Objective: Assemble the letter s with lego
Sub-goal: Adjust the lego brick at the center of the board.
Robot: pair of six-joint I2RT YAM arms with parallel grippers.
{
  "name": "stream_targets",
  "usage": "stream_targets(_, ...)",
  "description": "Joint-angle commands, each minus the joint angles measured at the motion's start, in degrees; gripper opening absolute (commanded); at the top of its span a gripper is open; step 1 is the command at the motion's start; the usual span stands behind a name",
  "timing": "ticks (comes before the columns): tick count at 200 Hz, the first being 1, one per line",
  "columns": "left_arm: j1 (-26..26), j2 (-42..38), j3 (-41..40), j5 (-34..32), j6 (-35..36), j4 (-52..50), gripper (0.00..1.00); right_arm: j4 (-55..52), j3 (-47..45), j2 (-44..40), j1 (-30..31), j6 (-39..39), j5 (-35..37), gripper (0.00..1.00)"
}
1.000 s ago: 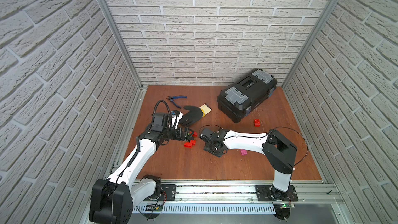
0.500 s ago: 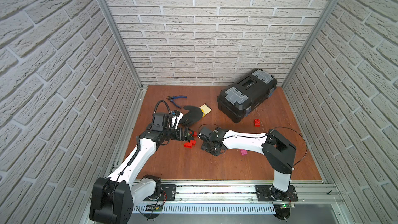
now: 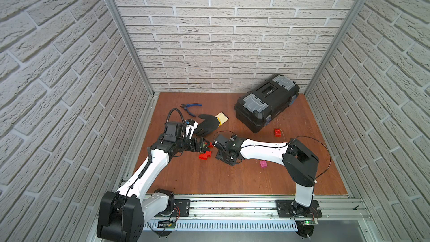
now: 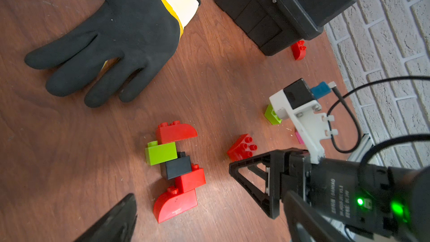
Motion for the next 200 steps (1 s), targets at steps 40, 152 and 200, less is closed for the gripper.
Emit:
stream_targets(40,0.45,0.34,0.11,0.50,0.64,1.21,0.98,1.87,2.28,1.50,-1.04,-2.78,0.55,0.56)
stream_targets(152,0.38,0.35,-0.17,1.30,0.71,1.54,0.98,-0.84,2.69,-3.90,-1.57,-8.38,1.48,0.58)
stream_targets(200,-0.27,-0.44,-0.57,1.72,0.03,3.38,0.98,-7.69,-1.17,-11.88,-4.17,-16.77,3.98,0.60)
